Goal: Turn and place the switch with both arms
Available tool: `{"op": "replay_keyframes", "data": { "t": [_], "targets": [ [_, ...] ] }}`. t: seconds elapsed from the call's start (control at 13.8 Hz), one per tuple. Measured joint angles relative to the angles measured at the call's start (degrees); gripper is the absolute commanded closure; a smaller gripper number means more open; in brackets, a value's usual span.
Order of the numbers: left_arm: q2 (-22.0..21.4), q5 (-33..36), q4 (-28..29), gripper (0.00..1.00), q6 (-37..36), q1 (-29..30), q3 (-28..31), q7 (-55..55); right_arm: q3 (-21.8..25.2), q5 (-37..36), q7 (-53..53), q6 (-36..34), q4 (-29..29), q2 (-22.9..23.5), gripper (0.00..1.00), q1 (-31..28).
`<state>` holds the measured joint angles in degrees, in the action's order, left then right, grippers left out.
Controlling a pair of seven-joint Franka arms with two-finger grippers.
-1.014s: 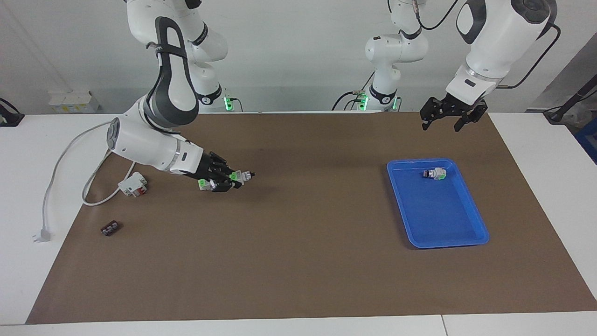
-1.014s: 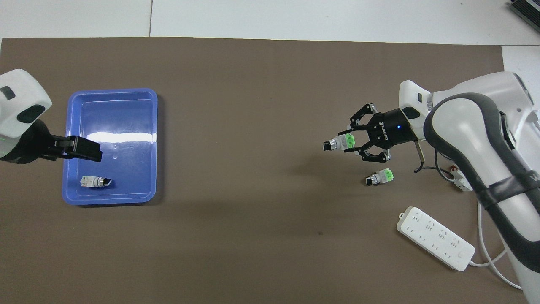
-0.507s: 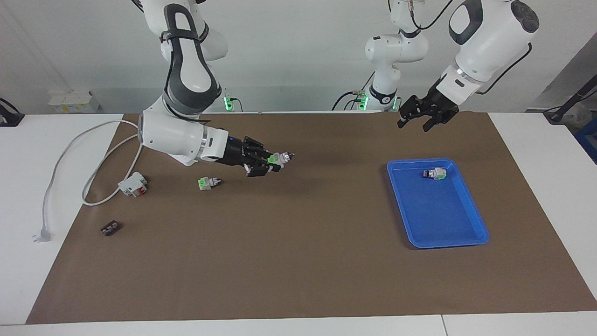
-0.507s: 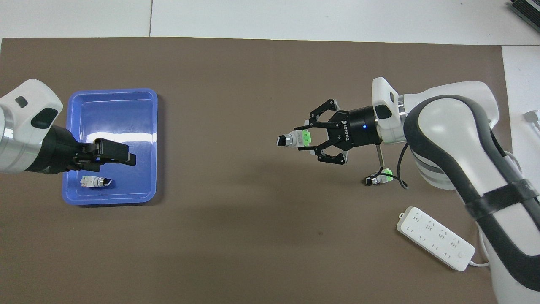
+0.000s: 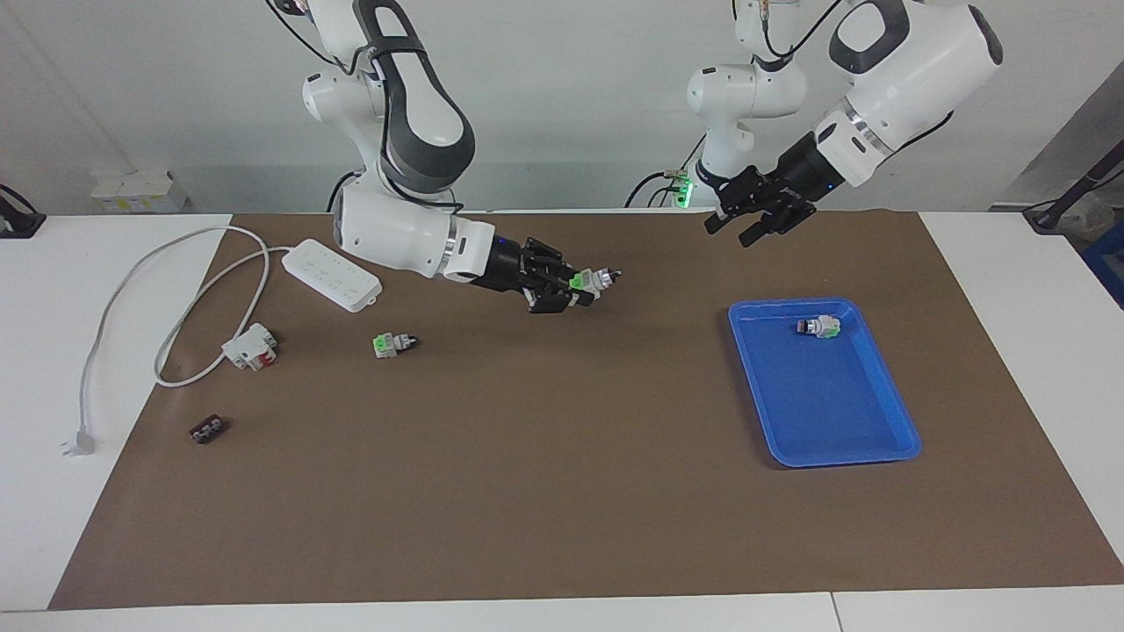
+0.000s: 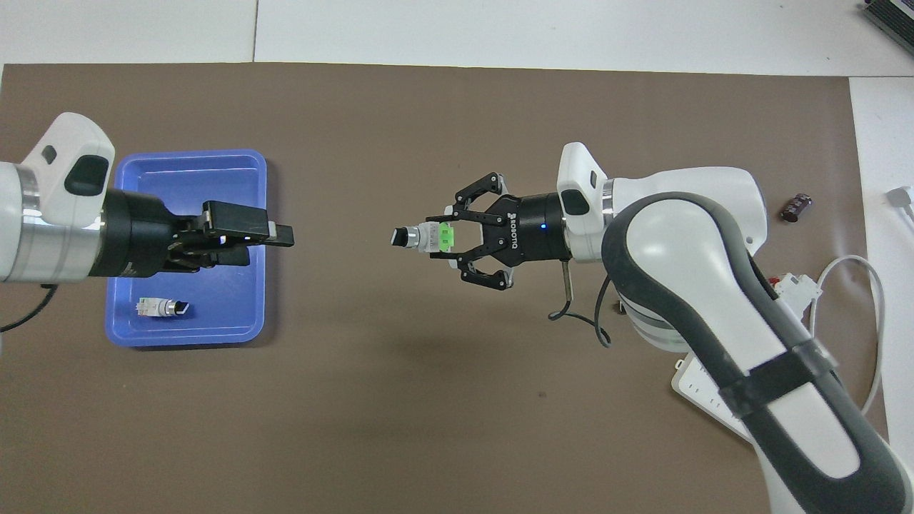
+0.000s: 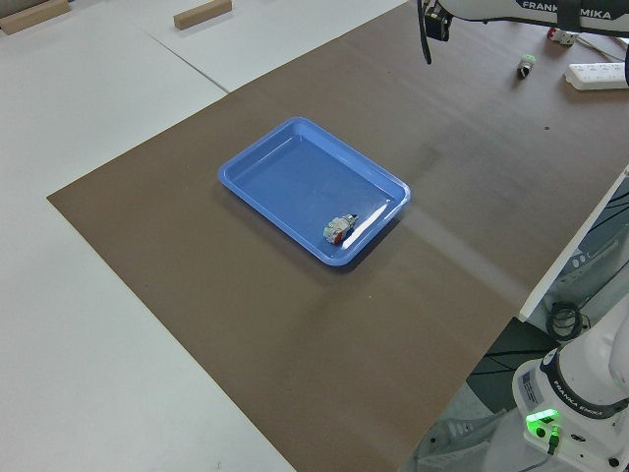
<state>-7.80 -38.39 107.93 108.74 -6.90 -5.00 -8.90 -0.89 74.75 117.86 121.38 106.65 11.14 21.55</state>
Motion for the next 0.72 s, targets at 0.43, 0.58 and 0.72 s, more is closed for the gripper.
{"op": "replay_keyframes", "data": {
  "t": [0.43, 0.58, 0.72],
  "targets": [
    [-0.02, -2.04, 1.9, 0.49, 7.81, -4.31, -0.02, 15.97, 0.0, 2.8, -1.47, 0.87, 0.09, -0.67, 1.0, 1.73],
    [-0.01, -2.32, 2.12, 0.54, 9.69, -5.45, -0.09, 20.97, 0.0, 3.29, -1.67, 0.89, 0.1, -1.07, 1.0, 2.02],
    [-0.02, -2.37, 2.3, 0.56, 11.61, -7.32, -0.1, 24.39, 0.0, 3.62, -2.45, 0.92, 0.12, -1.58, 1.0, 2.07]
  ]
}}
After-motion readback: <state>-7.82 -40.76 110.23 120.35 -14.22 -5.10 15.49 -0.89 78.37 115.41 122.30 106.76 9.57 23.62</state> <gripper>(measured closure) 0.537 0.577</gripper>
